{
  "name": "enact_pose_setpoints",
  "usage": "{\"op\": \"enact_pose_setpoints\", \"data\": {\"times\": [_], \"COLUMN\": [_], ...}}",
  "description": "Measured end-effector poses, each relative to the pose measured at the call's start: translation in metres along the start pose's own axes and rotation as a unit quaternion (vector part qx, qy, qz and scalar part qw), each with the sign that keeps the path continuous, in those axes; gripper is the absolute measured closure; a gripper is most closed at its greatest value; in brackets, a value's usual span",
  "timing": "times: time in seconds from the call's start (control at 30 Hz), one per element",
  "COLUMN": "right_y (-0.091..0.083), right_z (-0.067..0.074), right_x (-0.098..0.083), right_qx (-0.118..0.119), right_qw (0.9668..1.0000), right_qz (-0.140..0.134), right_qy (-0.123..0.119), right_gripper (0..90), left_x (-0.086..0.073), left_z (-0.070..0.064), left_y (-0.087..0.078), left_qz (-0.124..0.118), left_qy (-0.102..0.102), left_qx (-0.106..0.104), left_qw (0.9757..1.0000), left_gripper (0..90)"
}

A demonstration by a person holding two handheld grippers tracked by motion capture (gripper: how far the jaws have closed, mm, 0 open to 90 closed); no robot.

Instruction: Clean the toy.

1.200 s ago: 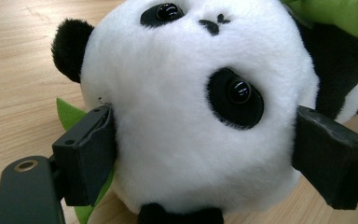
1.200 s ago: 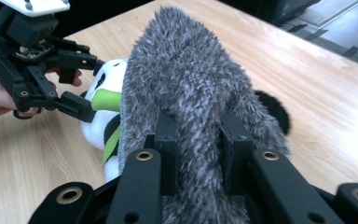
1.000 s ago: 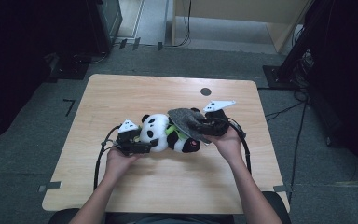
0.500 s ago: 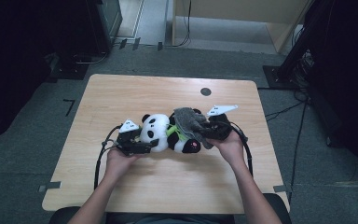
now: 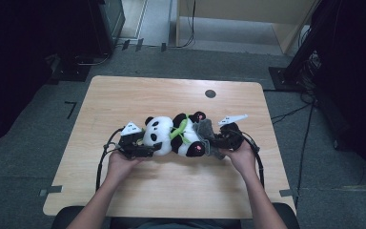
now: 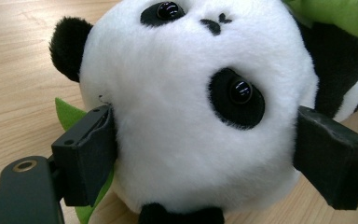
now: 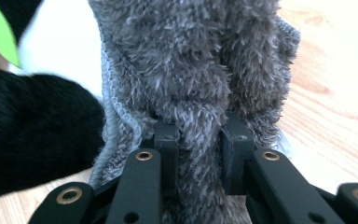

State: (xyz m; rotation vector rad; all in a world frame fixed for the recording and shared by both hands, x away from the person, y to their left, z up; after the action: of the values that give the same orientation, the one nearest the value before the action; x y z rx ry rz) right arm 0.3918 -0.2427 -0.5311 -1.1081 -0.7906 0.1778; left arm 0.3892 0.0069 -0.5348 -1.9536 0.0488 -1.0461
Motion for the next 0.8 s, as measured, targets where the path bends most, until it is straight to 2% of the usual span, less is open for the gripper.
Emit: {"op": "enact_pose_setpoints", "data": {"times": [0.07, 0.2, 0.33, 0.4, 0.5, 0.67, 0.8], "right_y": [0.001, 0.001, -0.011, -0.018, -0.031, -0.057, -0.07], "right_z": [-0.002, -0.012, -0.014, -0.013, -0.006, 0.011, 0.028], "right_x": [-0.003, -0.01, -0.008, -0.005, 0.002, 0.021, 0.038], "right_qx": [-0.001, -0.031, -0.021, -0.017, -0.009, -0.007, -0.006], "right_qw": [1.0, 0.999, 0.9995, 0.9995, 0.9992, 0.9978, 0.997], "right_qz": [0.005, 0.031, 0.008, -0.01, -0.034, -0.066, -0.072], "right_qy": [0.006, 0.01, 0.022, 0.023, 0.018, -0.005, -0.027], "right_gripper": [73.5, 73.6, 73.9, 74.1, 74.2, 74.5, 74.6], "left_x": [0.0, 0.001, 0.001, 0.002, 0.004, 0.002, 0.002], "left_z": [0.001, 0.001, 0.002, 0.002, 0.0, -0.002, -0.002], "left_y": [0.0, 0.0, 0.0, -0.001, -0.002, -0.004, -0.008], "left_qz": [-0.001, -0.004, -0.008, 0.0, -0.002, -0.001, -0.01], "left_qy": [0.001, 0.002, 0.009, 0.016, 0.029, 0.033, 0.028], "left_qx": [-0.002, -0.006, -0.009, -0.009, -0.003, -0.007, -0.013], "left_qw": [1.0, 1.0, 0.9999, 0.9998, 0.9996, 0.9994, 0.9995], "left_gripper": [13.3, 13.3, 13.1, 12.6, 11.6, 9.2, 9.0]}}
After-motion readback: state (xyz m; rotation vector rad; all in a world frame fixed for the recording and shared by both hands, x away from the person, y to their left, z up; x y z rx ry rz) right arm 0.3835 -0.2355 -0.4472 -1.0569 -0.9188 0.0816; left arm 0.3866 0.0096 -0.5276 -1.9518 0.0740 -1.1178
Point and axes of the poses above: each handheld gripper's, and its own axes: y roughly forward along the jaws, x roughly out of its top, z roughly to its left, the point moved 9 cm from there along y, roughly forward along the jaws, and after that the axes turned 14 degrees about z, right-handed, at the moved point
